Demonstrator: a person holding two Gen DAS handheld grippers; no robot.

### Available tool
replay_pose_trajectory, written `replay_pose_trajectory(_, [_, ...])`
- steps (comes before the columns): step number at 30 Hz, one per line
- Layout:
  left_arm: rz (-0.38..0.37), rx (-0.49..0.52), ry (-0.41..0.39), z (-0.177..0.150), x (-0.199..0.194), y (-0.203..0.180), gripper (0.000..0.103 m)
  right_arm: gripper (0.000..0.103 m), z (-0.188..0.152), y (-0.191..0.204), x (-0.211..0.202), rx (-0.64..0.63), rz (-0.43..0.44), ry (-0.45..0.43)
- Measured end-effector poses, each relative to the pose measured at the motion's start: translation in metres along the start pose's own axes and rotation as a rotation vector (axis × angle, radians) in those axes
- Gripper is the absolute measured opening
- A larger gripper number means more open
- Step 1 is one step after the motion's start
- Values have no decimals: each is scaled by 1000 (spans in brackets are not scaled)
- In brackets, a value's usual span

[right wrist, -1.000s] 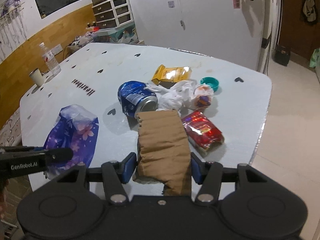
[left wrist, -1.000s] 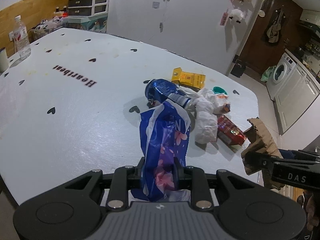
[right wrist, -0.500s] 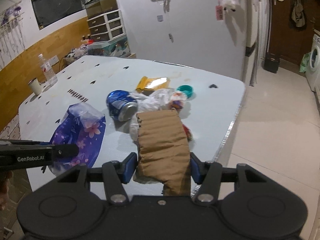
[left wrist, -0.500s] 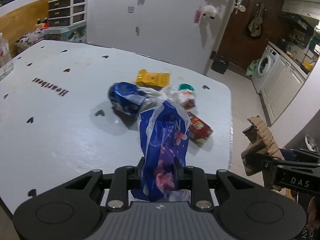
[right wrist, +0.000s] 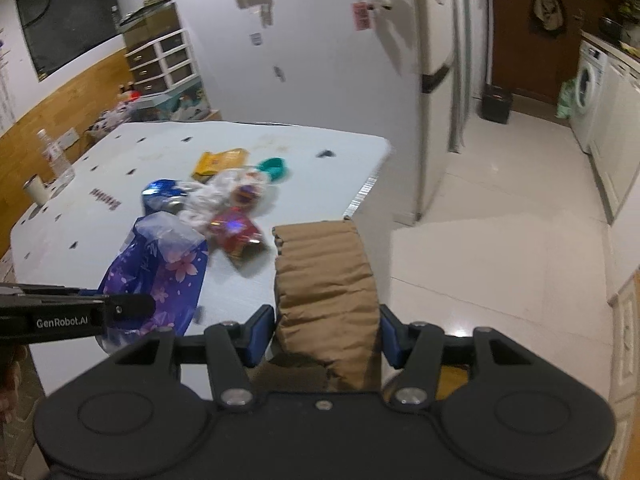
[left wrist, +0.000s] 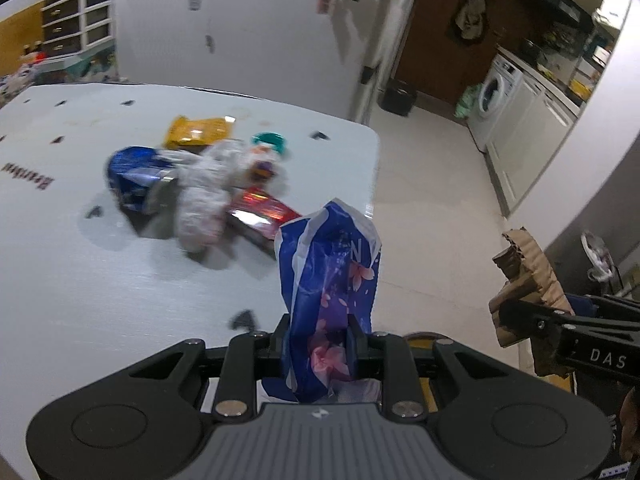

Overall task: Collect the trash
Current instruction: 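Carry the blue-purple bag and brown paper bag over the trash bin with both tools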

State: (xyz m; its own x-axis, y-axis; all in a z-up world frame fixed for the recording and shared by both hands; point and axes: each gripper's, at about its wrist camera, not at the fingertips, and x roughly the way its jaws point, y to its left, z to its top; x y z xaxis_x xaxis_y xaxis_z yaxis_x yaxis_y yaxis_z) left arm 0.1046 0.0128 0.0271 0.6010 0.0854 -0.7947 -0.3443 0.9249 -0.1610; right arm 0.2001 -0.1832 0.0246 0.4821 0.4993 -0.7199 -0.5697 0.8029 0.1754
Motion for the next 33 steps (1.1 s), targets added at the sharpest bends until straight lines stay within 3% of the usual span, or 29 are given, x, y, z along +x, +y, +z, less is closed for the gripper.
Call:
replay_pose_trajectory(13, [-89, 125, 109, -1, 60, -90, 27, 56, -33, -96, -12, 142, -83, 50])
replay_pose_trajectory(23, [-138, 196, 219, -5, 118, -137, 27, 56, -63, -158, 1, 258, -146, 117])
replay_pose_trajectory(33, [-118, 239, 371, -31, 191, -164, 27, 56, -100, -202, 31, 377, -184, 213])
